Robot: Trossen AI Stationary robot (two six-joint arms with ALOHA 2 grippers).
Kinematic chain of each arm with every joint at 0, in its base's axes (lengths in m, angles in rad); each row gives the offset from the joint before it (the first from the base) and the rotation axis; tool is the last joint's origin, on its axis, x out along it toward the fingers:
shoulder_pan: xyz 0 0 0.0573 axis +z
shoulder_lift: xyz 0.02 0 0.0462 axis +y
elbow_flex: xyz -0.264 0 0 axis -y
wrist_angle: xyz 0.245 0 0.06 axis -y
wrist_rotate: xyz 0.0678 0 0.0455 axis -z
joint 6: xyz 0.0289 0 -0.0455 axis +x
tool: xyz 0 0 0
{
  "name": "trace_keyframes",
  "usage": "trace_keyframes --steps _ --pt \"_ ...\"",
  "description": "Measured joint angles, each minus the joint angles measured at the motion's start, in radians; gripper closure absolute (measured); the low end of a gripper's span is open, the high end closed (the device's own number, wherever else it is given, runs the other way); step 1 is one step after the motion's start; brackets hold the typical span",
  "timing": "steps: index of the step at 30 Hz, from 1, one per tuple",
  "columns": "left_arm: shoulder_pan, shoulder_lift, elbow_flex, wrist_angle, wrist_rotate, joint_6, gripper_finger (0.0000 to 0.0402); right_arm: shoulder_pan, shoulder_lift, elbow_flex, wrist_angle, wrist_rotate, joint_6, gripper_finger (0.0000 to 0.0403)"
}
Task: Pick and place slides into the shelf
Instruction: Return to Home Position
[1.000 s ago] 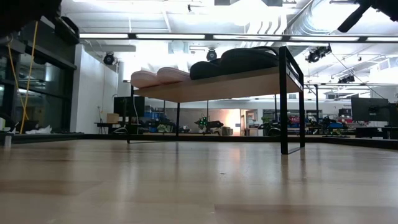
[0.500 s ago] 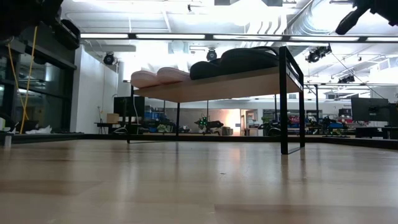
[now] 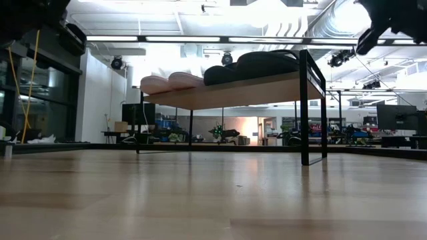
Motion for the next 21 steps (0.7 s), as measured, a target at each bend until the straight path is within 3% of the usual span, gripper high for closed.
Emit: trace_keyframes --steps 9,21 --pt "0.000 0.000 0.000 -0.019 -0.013 0.007 0.0402 0.000 0.001 0.000 -0.050 -0.048 0.020 0.0403" --pt "0.000 0.000 0.000 -0.252 0.015 0.082 0.0402 0.000 0.000 -0.001 -0.310 -0.106 0.066 0.0403"
